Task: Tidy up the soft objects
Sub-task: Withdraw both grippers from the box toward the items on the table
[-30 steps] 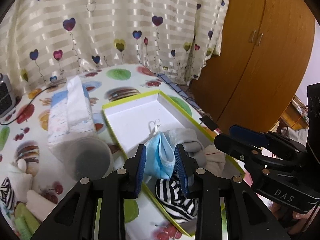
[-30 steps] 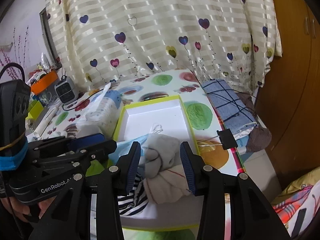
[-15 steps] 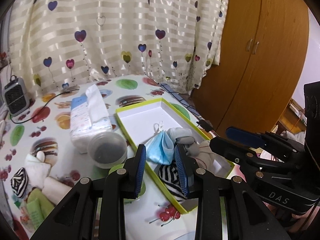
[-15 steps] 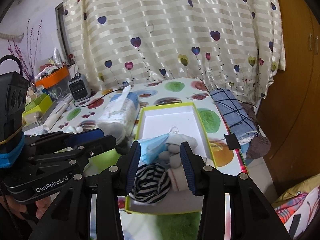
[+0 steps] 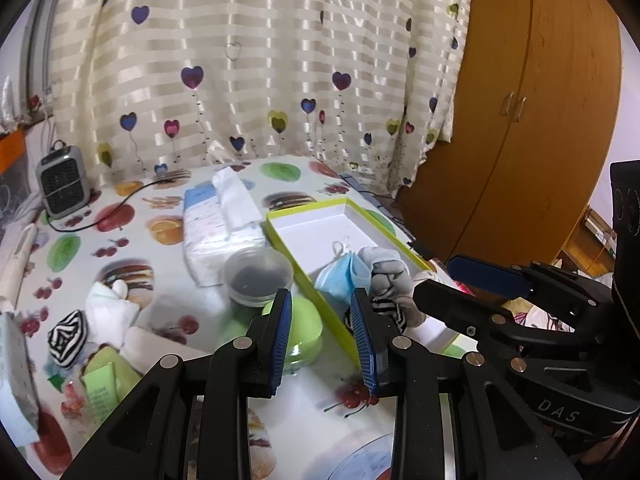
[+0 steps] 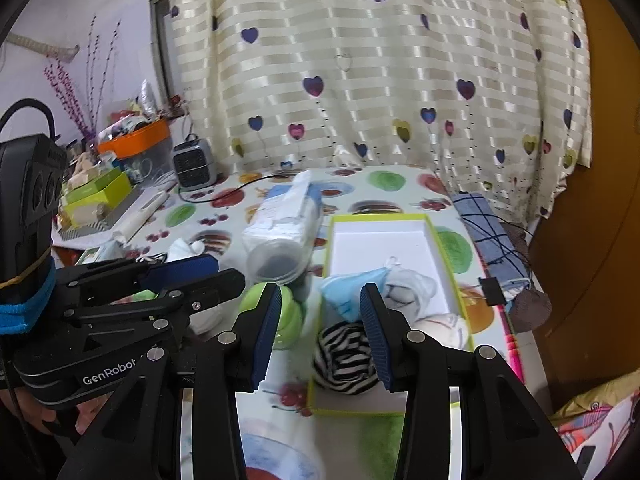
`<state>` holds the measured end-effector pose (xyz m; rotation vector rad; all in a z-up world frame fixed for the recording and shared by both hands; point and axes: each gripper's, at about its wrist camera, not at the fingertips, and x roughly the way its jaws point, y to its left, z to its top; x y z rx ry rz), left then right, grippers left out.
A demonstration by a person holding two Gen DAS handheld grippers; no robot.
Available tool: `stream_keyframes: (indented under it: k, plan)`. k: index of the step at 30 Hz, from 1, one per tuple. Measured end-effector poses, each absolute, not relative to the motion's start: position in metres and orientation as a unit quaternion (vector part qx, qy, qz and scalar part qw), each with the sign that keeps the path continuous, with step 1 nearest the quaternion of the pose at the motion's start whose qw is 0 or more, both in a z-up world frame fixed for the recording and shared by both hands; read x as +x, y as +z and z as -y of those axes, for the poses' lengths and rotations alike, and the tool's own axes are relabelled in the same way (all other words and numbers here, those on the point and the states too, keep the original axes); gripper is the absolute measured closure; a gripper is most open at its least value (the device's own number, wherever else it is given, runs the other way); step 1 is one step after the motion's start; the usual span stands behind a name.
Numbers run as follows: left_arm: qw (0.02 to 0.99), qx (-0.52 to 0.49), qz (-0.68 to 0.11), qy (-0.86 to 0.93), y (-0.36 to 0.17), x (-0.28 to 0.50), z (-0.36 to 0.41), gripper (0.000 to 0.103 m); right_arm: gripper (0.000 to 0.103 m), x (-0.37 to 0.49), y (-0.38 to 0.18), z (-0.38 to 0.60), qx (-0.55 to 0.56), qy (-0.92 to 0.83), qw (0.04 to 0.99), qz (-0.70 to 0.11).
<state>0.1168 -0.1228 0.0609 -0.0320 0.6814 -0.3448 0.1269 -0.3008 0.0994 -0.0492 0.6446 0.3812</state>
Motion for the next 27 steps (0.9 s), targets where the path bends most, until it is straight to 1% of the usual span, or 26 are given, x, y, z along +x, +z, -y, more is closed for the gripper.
stream_keyframes:
  k: [27]
  plan:
    - [0.933,-0.058,-0.343,-0.088,0.038,0.086,0.04,0.073,0.06,0.104,0.094,0.247,-0.043,0.264,0.912,-0.31]
